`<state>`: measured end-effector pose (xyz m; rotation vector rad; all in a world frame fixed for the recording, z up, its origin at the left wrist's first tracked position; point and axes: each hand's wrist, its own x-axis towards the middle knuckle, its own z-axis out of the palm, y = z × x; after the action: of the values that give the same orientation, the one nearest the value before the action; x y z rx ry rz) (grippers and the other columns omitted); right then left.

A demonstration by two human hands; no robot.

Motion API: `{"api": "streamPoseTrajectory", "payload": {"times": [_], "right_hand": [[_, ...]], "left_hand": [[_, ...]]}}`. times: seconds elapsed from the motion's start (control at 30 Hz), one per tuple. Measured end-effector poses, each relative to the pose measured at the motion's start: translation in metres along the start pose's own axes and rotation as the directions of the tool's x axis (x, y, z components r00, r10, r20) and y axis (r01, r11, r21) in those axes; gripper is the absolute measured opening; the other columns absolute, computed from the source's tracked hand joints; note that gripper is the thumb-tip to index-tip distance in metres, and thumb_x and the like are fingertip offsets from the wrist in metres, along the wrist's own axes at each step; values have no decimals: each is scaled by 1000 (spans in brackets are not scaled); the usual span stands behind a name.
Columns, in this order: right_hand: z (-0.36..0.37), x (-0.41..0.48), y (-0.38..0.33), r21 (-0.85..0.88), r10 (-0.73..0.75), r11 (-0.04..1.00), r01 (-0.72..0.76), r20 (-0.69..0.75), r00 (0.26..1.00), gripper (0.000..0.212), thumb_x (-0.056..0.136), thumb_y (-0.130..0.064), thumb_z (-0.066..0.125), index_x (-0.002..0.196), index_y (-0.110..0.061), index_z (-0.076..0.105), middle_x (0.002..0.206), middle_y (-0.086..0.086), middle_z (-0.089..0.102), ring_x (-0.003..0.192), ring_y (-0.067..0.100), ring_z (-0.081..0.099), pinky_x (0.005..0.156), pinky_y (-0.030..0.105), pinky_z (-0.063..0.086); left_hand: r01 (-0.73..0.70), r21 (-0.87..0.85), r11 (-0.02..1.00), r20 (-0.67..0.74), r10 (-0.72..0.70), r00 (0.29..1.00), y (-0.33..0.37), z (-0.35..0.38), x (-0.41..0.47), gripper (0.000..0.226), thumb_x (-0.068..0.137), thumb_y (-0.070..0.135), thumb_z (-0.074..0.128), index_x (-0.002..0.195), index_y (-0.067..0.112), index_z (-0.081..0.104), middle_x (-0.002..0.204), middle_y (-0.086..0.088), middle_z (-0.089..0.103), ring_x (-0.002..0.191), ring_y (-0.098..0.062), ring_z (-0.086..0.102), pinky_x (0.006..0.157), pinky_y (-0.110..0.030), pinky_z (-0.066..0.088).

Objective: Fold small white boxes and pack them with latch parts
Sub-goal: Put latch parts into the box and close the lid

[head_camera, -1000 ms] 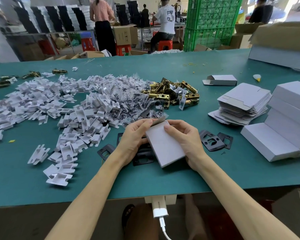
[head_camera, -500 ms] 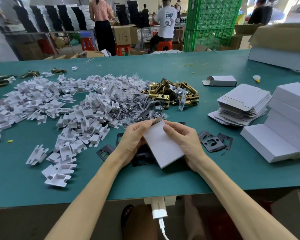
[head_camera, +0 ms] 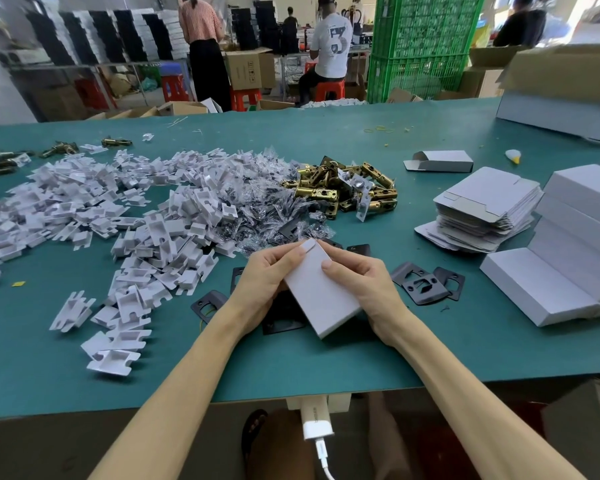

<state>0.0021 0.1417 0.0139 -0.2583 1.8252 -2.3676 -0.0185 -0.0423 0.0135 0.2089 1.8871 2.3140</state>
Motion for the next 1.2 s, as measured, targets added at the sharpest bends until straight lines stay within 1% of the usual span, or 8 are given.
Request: {"api": "streamPoseTrajectory", "payload": {"times": [0.13, 0.33, 0.47, 0.67, 0.87, 1.03, 1.1, 1.2], "right_hand": [[0, 0, 0, 2, -1, 1000, 1, 4, 1000, 33, 95, -14, 69, 128, -22, 72, 112, 6, 77, 86, 16, 70, 70, 24, 57], [0, -1, -3, 13, 11, 1000, -11, 18, 1000, 32, 96, -18, 69, 126, -25, 73, 109, 6, 78, 82, 15, 71, 65, 22, 55], [2, -3, -4, 4, 13, 1000, -13, 18, 1000, 28, 96, -25, 68, 123, -31, 75, 107, 7, 78, 82, 15, 70, 66, 22, 56], [3, -4, -5, -31, -4, 1000, 5, 32, 999, 28, 97, -30, 66, 124, -34, 74, 106, 2, 78, 82, 13, 68, 68, 21, 56], [4, -3, -7, -74, -12, 997, 19, 90, 996, 40, 92, -41, 72, 131, -36, 69, 123, -3, 74, 95, 13, 69, 77, 23, 56], [3, -4, -6, -91, -42, 995, 47, 58, 997, 37, 86, -31, 76, 122, -36, 71, 114, 3, 76, 96, 22, 73, 76, 30, 58], [3, -4, -5, -65, -37, 997, 39, 29, 999, 34, 84, -29, 78, 117, -30, 72, 110, 6, 77, 93, 23, 74, 73, 29, 58], [2, -4, -5, -56, -30, 998, 31, 20, 999, 32, 84, -30, 78, 115, -27, 75, 108, 6, 78, 92, 21, 74, 75, 27, 58]], "left_hand": [[4, -27, 1000, -3, -4, 1000, 0, 0, 0, 30, 91, 32, 69, 115, 17, 80, 107, -13, 77, 90, -21, 66, 82, -36, 56], [16, -42, 999, -12, -16, 1000, 0, -1, 1, 25, 103, 26, 60, 115, 14, 79, 100, -13, 75, 86, -21, 66, 76, -32, 57], [33, -57, 998, -17, -34, 999, 1, -2, 2, 24, 102, 27, 61, 112, 17, 81, 99, -12, 75, 86, -20, 65, 77, -31, 56], [35, -86, 996, 9, -35, 999, 2, -5, 3, 29, 100, 29, 63, 123, 18, 77, 112, -12, 76, 94, -20, 66, 85, -34, 57], [27, -108, 994, 0, -27, 1000, 3, -8, 4, 30, 99, 25, 65, 126, 15, 76, 128, -16, 72, 108, -26, 64, 102, -47, 51], [34, -116, 993, -24, -37, 999, 2, -7, 5, 34, 91, 32, 71, 120, 15, 78, 117, -14, 75, 100, -25, 65, 88, -39, 57], [35, -116, 993, -15, -37, 999, 1, -8, 6, 34, 92, 31, 71, 120, 14, 78, 120, -15, 75, 102, -25, 65, 91, -41, 56], [36, -110, 993, -1, -37, 999, -1, -11, 7, 33, 98, 27, 67, 125, 11, 75, 129, -15, 72, 112, -28, 64, 104, -51, 49]]}}
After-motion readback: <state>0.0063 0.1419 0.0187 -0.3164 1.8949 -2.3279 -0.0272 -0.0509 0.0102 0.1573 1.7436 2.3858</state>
